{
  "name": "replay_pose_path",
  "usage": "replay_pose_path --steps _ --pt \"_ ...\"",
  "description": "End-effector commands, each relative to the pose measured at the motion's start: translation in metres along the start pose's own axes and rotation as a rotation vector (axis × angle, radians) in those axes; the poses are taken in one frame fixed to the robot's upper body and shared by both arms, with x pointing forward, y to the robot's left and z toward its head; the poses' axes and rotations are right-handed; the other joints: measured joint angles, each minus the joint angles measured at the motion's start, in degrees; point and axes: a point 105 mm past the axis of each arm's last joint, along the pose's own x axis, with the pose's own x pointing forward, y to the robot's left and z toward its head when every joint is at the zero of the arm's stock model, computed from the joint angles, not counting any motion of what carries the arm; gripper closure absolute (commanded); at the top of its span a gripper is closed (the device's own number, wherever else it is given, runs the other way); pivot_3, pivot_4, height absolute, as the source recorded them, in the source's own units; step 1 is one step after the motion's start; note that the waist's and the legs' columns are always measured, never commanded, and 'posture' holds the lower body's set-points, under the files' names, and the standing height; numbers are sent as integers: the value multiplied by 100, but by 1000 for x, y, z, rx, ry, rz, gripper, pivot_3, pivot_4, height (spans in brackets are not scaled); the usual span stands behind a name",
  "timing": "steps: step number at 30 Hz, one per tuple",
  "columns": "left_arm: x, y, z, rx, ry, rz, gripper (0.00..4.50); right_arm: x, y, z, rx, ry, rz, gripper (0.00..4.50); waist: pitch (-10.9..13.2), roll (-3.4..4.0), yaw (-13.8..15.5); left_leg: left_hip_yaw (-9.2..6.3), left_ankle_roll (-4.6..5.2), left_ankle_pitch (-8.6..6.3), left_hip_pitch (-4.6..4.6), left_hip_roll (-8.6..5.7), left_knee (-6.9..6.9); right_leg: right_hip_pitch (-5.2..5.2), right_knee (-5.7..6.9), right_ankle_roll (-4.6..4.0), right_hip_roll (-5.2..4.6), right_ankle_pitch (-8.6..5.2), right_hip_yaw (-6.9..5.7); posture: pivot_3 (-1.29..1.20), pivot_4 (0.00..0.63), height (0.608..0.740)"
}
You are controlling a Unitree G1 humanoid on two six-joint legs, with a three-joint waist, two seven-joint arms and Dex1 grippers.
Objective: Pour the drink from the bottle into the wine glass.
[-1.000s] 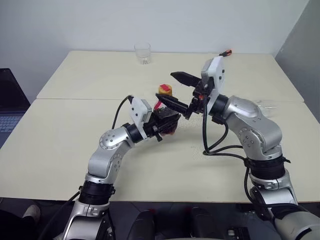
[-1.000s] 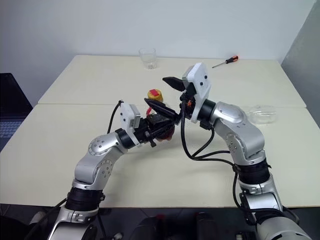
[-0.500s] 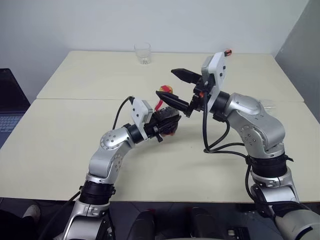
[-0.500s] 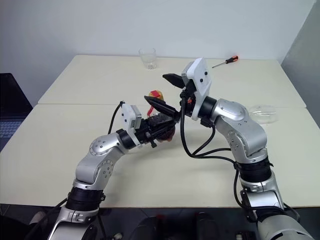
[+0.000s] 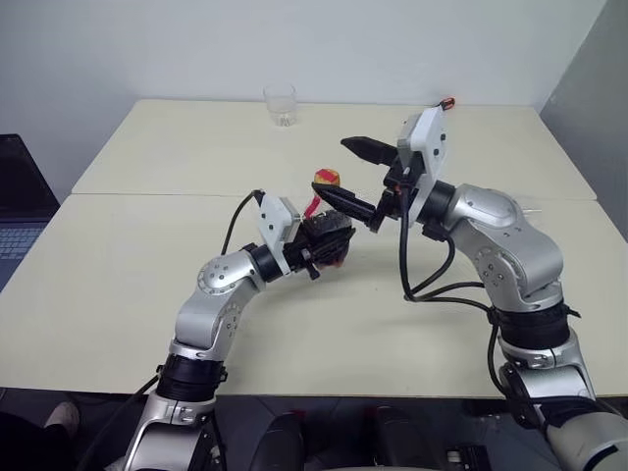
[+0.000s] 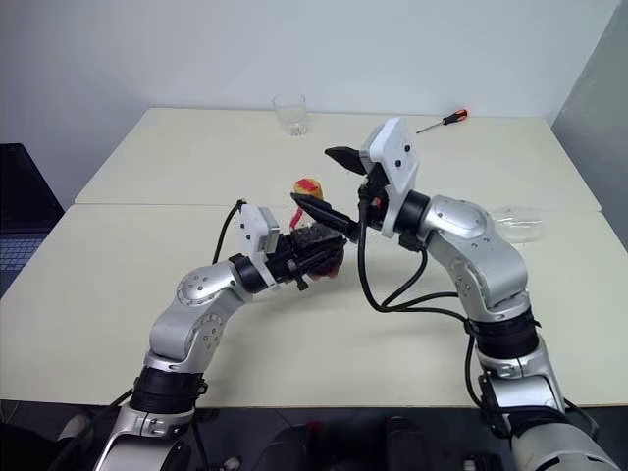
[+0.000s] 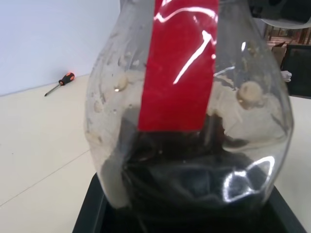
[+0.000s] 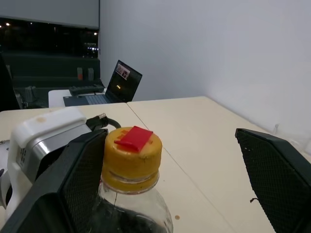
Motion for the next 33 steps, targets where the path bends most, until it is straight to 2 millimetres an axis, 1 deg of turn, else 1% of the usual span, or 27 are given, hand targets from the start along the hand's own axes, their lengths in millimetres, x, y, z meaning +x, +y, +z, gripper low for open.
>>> replay_pose_path --steps 1,6,12,19,24,28,30,33 --pt "1 -2 21 57 -78 -18 2685 -10 -11 2 -26 9 -47 38 0 0 0 0 0 0 0 0 0 0 0 0 0 0 0 0 150 740" --pt "2 -3 21 55 -76 -24 2685 -16 -12 3 -23 20 -52 38 0 0 0 -1 0 0 0 1 -1 0 0 0 0 0 0 0 150 740" --pt "1 -2 20 55 -75 -26 2685 -24 -23 7 -24 26 -92 38 0 0 1 0 0 0 0 0 0 0 0 0 0 0 0 0 150 740" --pt "1 0 20 58 -74 -25 2685 -42 -35 6 -32 72 -130 38 0 -1 13 2 0 0 -2 -2 0 0 -2 0 -1 0 1 0 150 740" --pt "0 0 20 59 -72 -29 2685 -47 -38 6 -37 84 -143 38 0 -1 0 2 0 0 -1 1 -1 0 -1 0 0 0 1 0 150 740" --pt "0 2 20 61 -69 -29 2685 -49 -31 6 14 59 -112 38 1 -1 6 1 0 0 -1 0 0 0 0 0 1 0 0 0 150 740" --pt "0 3 20 65 -67 -29 2685 -48 -22 10 83 16 -60 38 1 -1 4 2 0 0 -2 -1 0 0 -1 0 1 0 1 0 150 740" --pt "1 6 22 71 -67 -29 2685 -44 -11 15 133 -19 -4 38 1 -1 4 2 0 0 -2 0 -1 0 -2 0 0 0 1 0 150 740"
